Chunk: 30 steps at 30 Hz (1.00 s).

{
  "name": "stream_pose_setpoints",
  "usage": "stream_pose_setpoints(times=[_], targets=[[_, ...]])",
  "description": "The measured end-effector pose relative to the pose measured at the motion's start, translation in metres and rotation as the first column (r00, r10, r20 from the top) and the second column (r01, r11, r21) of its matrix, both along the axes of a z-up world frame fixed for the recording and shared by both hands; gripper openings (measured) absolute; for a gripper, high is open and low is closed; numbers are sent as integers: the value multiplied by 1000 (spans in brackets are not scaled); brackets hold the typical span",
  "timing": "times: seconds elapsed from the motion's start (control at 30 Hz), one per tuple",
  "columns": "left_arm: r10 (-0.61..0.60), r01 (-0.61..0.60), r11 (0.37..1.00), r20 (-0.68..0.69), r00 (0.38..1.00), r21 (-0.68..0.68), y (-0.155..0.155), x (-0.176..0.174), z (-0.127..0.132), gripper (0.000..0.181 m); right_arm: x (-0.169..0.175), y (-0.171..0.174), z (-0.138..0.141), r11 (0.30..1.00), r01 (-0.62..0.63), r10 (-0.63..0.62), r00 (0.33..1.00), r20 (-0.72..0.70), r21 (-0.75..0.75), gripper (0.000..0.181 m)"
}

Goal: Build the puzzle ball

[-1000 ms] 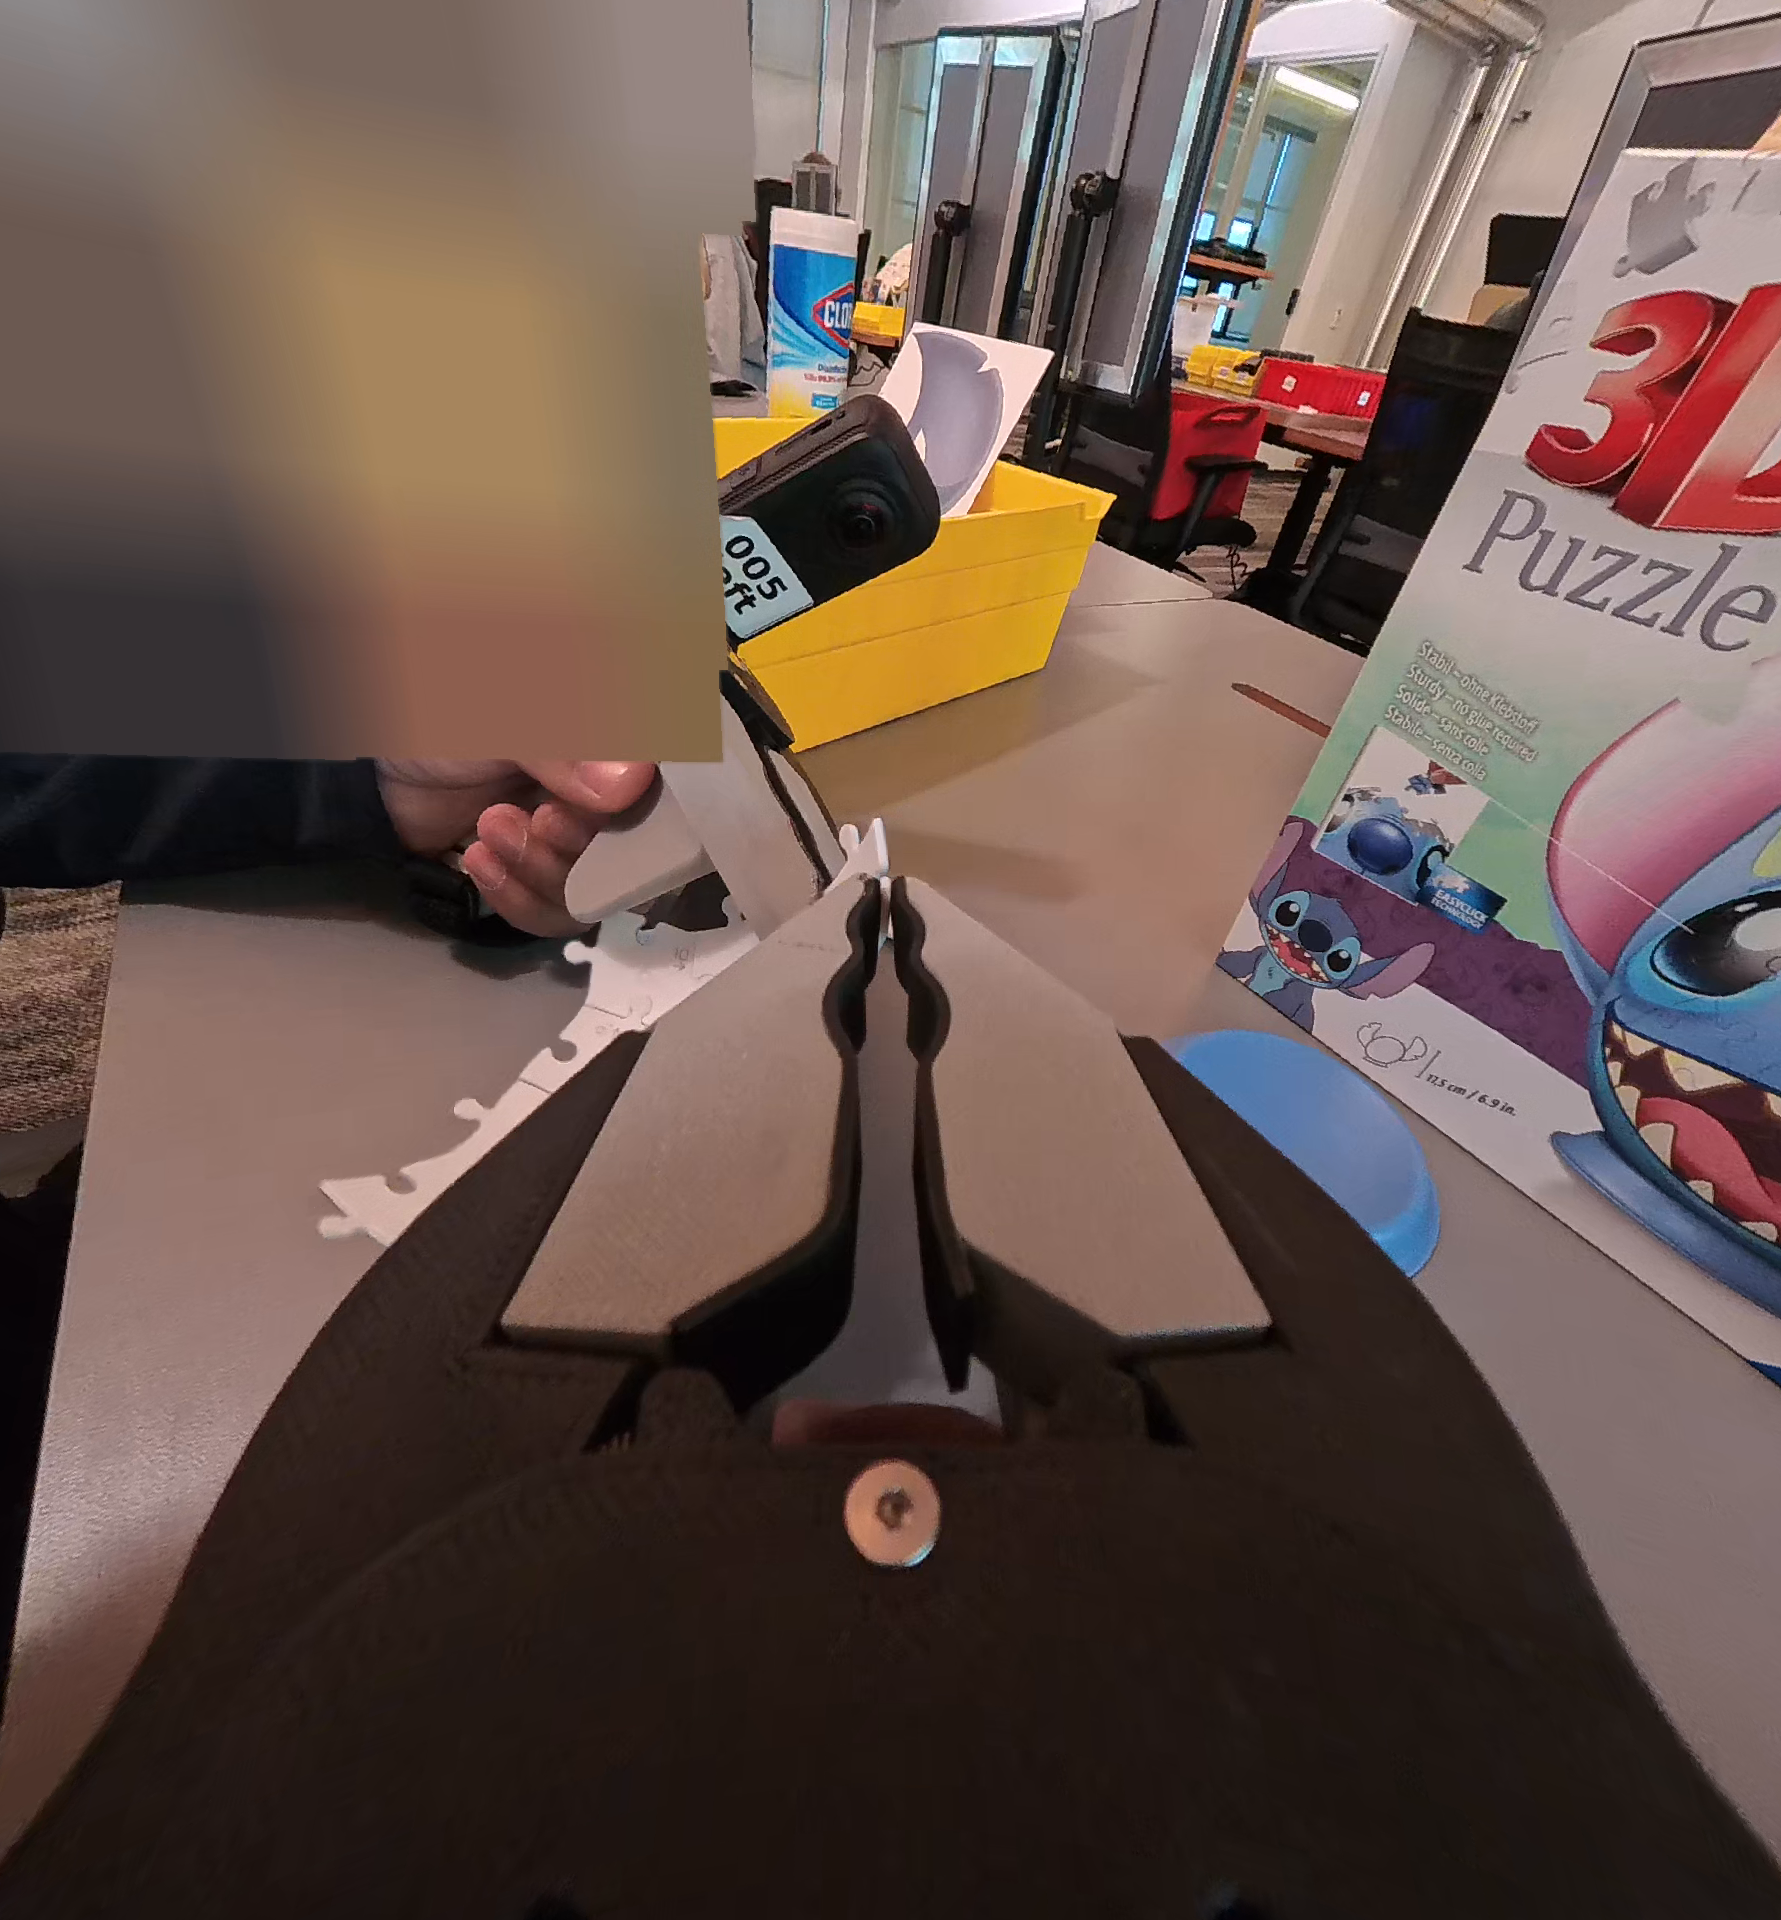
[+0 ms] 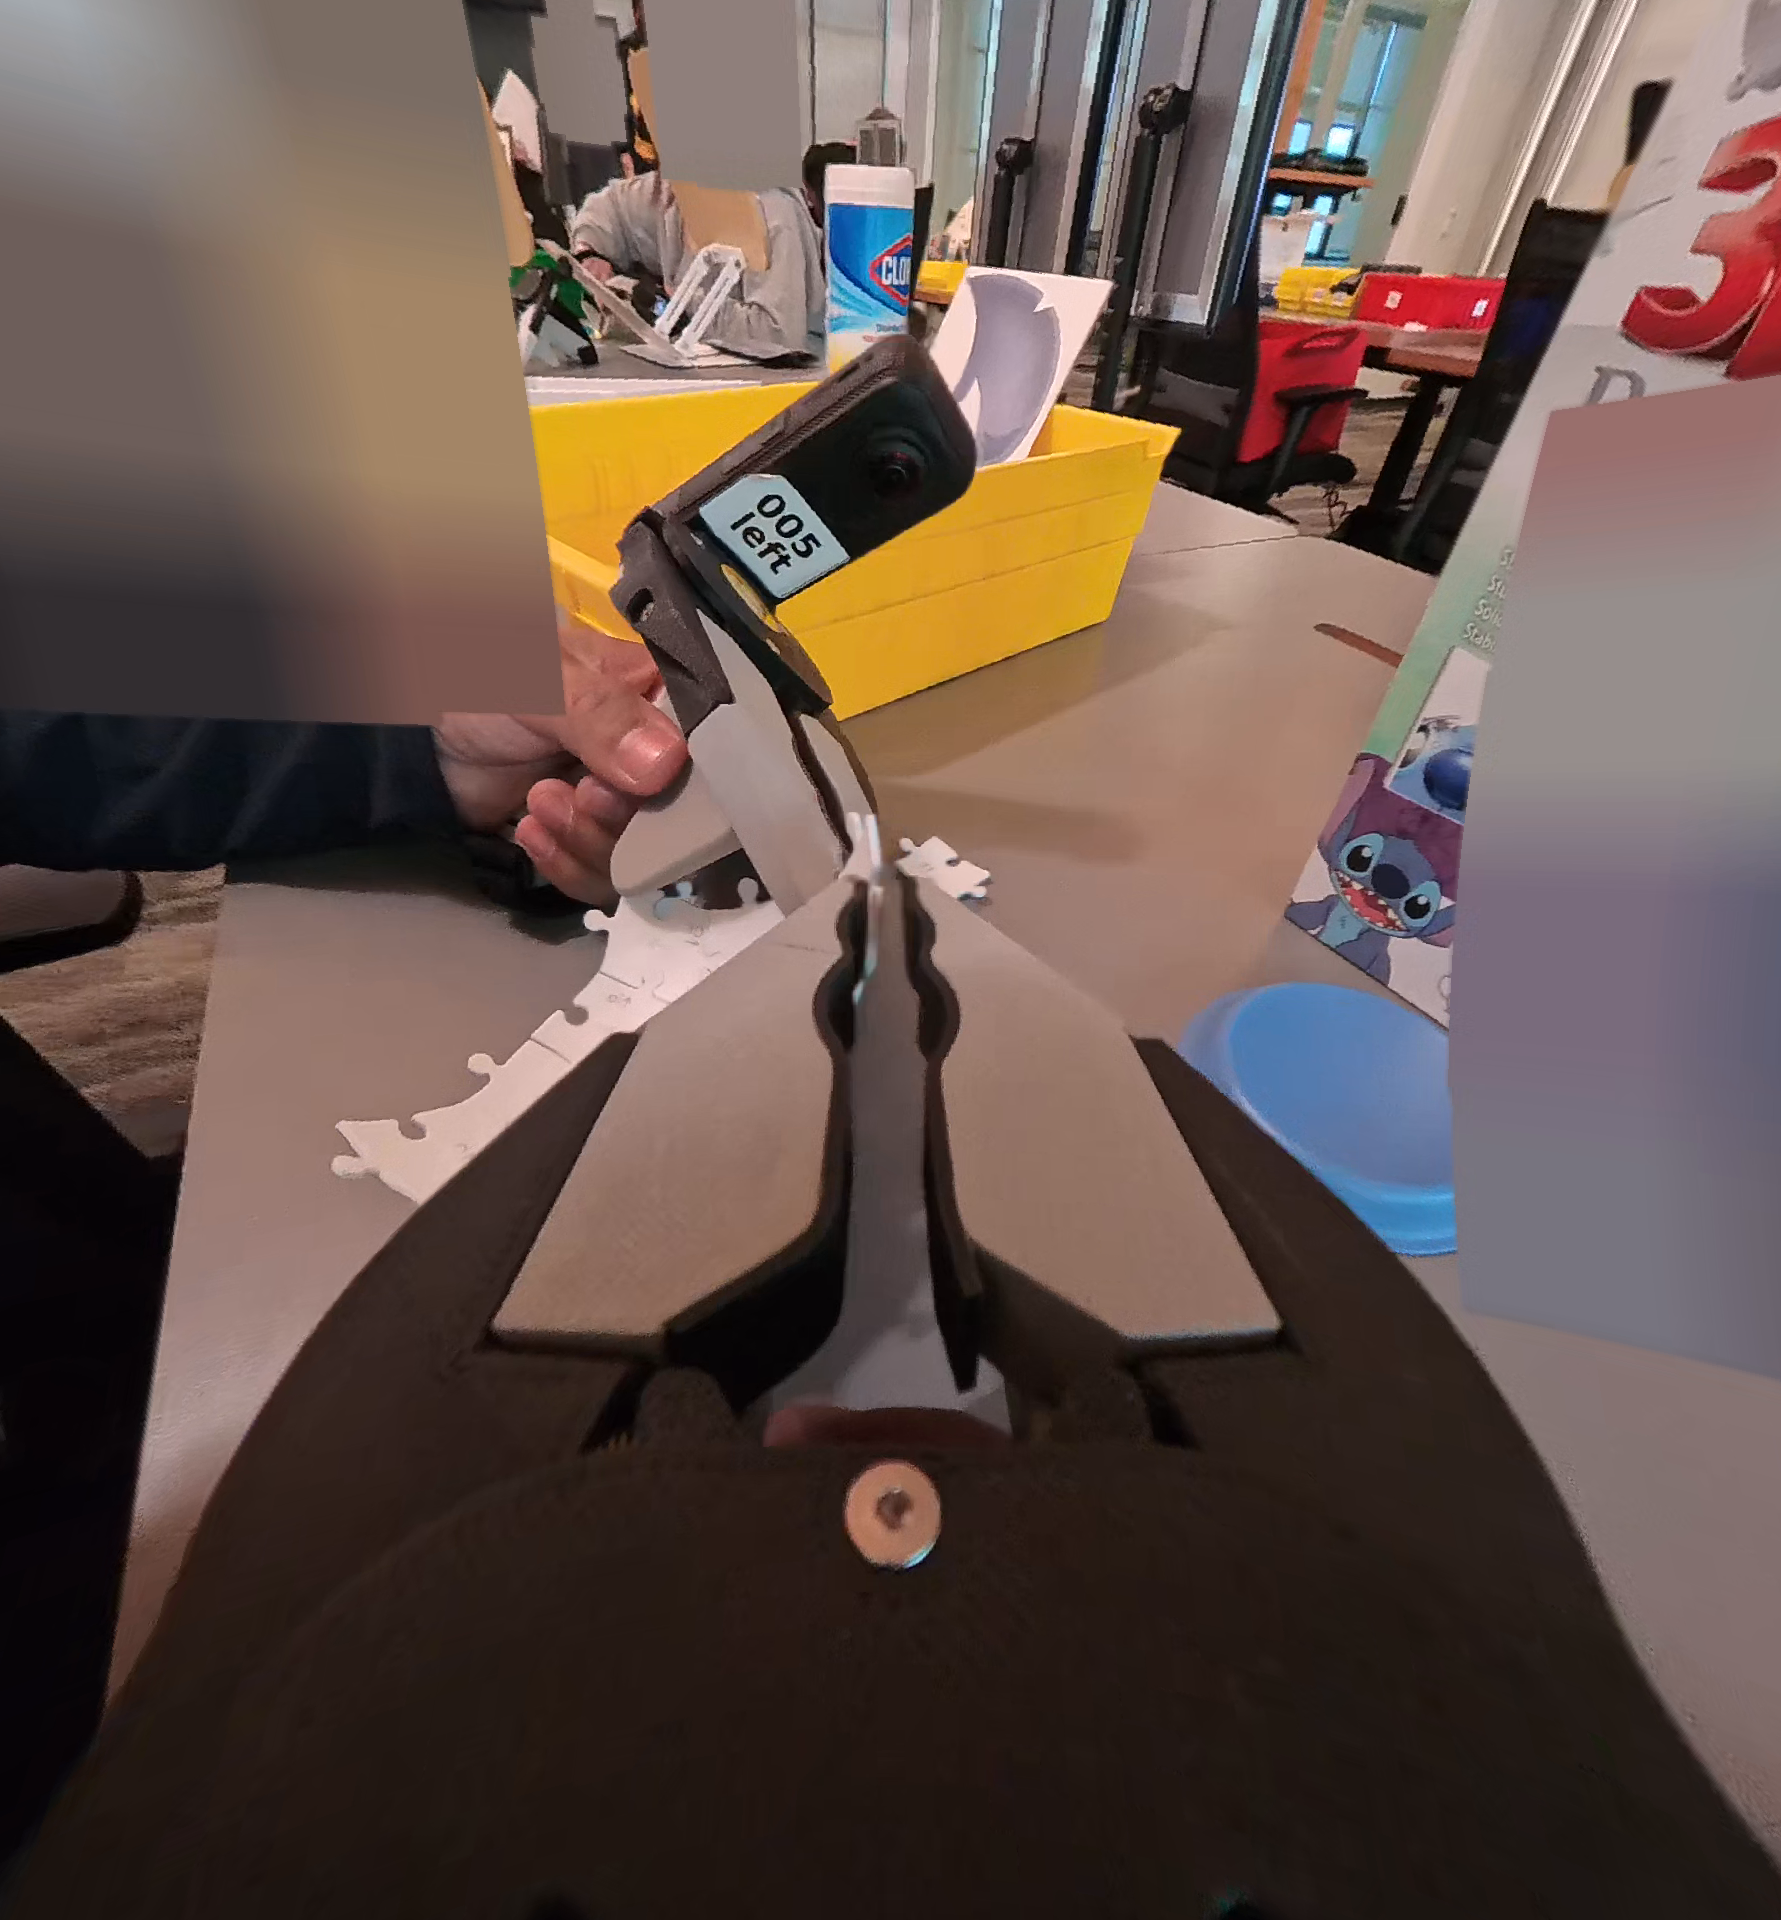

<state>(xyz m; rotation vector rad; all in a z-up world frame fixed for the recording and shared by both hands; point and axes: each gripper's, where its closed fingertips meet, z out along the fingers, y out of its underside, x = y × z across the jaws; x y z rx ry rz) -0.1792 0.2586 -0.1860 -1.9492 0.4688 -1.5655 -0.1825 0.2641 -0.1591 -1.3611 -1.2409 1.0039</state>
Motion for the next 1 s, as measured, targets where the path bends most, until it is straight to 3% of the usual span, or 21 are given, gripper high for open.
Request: stream_pose_setpoints(times=[0.07,0.2,0.33,0.4,0.8,1.0], targets=[[5,-5,1000,0,1000,3,1,-1,0,2,1,2,-1,999,-9,9,1000,-3,-43,17],[17,-17,1000,1,1000,6,3,-3,1,2,-1,0,-7,990,-55,59,998,27,-130,25],[19,-18,1000,-26,999,14,2,-2,-2,2,-10,-3,-25,971,-91,123,983,134,-220,2],[26,-25,999,-38,999,25,3,-4,-2,2,-11,-4,-25,961,-108,146,980,133,-256,0],[28,-27,999,-54,998,19,5,-7,-5,2,-10,-4,-28,930,-127,182,975,131,-346,0],[23,-22,1000,-51,998,22,4,-7,-4,3,-12,-4,-30,873,-158,229,968,102,-462,0]])
